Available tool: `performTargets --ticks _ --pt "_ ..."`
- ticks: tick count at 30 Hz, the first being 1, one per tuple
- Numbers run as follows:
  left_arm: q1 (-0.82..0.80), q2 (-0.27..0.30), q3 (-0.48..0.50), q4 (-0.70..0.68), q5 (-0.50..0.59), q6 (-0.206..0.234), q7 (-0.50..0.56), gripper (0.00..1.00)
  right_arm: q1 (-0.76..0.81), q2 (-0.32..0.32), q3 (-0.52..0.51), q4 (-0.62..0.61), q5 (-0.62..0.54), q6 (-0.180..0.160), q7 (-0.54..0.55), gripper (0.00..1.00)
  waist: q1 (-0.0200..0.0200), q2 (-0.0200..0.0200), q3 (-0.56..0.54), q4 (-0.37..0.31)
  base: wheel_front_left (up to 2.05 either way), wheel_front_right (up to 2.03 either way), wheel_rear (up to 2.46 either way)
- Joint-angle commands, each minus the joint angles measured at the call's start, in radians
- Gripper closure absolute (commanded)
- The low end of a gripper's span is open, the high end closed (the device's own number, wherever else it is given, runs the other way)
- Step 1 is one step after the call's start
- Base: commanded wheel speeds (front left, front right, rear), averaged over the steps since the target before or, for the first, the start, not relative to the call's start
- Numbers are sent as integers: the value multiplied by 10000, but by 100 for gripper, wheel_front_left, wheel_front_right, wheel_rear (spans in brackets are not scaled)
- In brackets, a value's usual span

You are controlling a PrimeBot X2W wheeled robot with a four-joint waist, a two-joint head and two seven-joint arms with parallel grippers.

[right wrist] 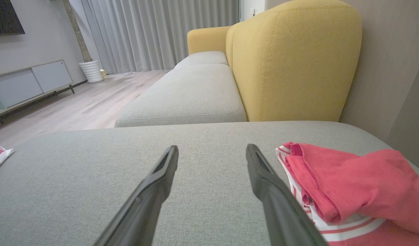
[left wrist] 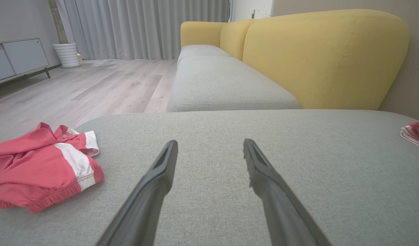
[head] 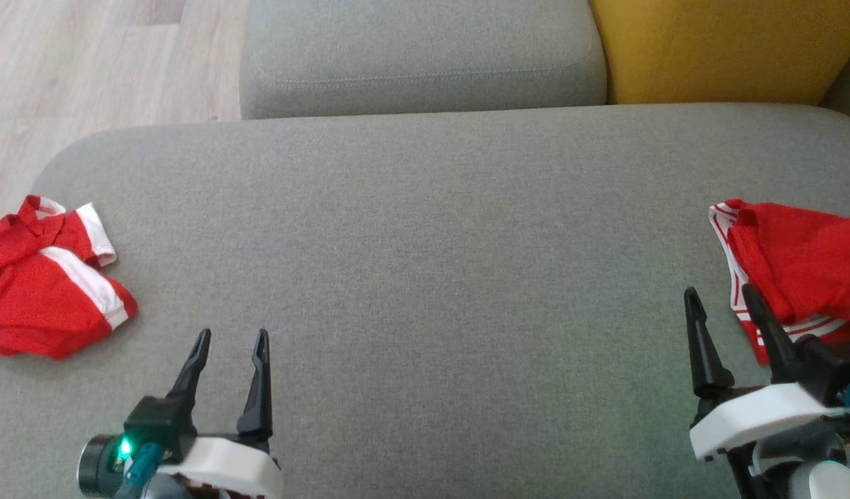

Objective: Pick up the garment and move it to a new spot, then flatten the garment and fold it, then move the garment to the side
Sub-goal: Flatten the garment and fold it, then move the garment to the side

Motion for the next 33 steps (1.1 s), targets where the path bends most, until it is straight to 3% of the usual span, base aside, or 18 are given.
performTargets --ticks 1,33 --pt "-326 191 297 -398 -1 39 30 0 -168 -41 189 -429 91 -9 4 0 1 -1 -65 -7 0 0 0" --pt "-215 293 104 -388 -100 251 147 0 102 -40 187 -588 158 -9 148 0 1 -1 -265 55 0 0 0"
